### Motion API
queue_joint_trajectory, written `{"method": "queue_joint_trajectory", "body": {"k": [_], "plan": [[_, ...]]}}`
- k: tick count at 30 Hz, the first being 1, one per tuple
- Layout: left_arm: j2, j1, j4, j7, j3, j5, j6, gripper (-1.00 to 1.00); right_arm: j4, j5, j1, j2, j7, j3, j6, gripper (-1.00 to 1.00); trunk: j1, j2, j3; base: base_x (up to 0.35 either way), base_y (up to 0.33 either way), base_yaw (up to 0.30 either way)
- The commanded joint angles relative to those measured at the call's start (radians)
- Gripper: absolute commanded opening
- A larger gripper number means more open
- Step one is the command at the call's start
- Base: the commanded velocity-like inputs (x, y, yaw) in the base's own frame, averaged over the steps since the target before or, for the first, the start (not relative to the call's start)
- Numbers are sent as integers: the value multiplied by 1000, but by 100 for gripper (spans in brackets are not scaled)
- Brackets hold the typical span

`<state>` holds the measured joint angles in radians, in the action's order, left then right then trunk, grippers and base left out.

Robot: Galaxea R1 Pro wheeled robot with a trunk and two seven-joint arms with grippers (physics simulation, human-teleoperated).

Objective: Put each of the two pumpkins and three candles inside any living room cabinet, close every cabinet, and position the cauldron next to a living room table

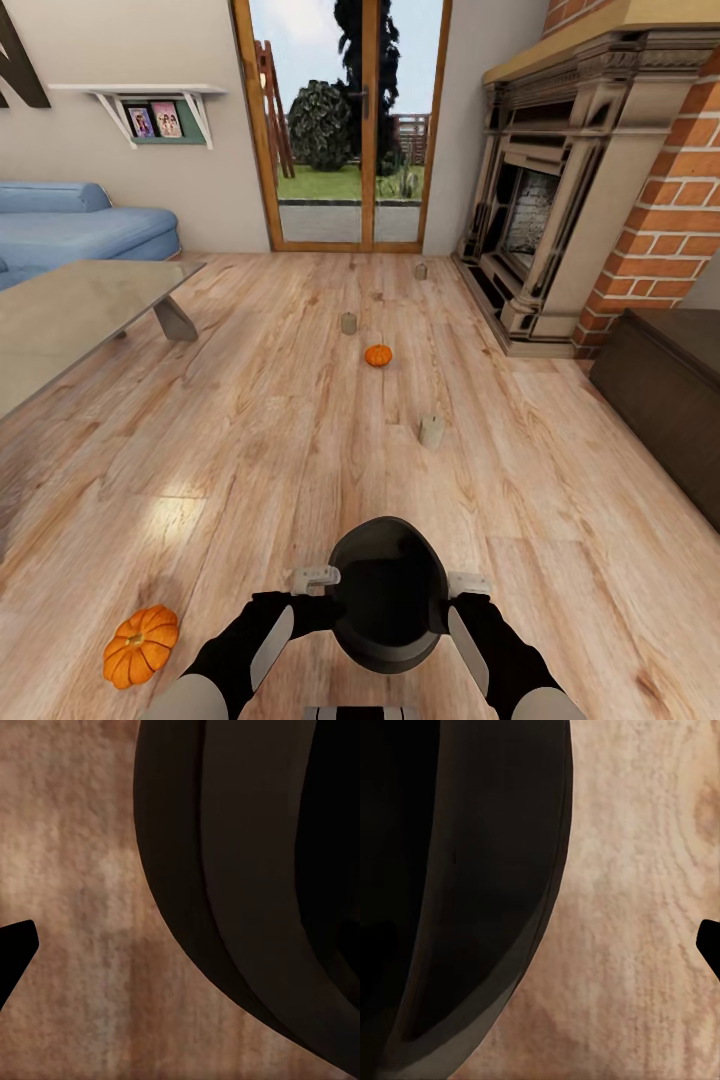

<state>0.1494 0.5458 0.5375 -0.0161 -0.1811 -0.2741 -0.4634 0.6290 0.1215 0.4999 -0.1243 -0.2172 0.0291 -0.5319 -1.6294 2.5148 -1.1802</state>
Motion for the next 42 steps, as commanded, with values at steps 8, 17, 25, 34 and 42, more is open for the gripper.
{"method": "queue_joint_trajectory", "body": {"k": [8, 17, 25, 34, 42], "plan": [[-1, 0, 1, 1, -1, 6, -4, 100, 2, 10, 0, 0, -8, 3, -3, -100, 0, 0, -1, 0, 0, 0], [-1, -1, 1, 1, 0, 3, 37, 100, 3, 10, 0, 0, -8, 7, -5, -100, 0, 0, -1, 0, 0, 0], [-1, -1, 1, 1, 0, 2, 52, 100, 1, 14, 0, 1, -9, 52, -4, -100, 0, 0, -1, 0, 0, 0], [8, -1, 0, 9, -1, -2, 88, 100, 1, 15, 0, 1, -9, 54, -3, -100, 0, 0, -1, 0, 0, 0], [9, 0, -16, 21, -1, -4, 91, 100, 1, 15, 0, 2, -9, 54, -3, -100, 0, 0, -1, 0, 0, 0]]}}
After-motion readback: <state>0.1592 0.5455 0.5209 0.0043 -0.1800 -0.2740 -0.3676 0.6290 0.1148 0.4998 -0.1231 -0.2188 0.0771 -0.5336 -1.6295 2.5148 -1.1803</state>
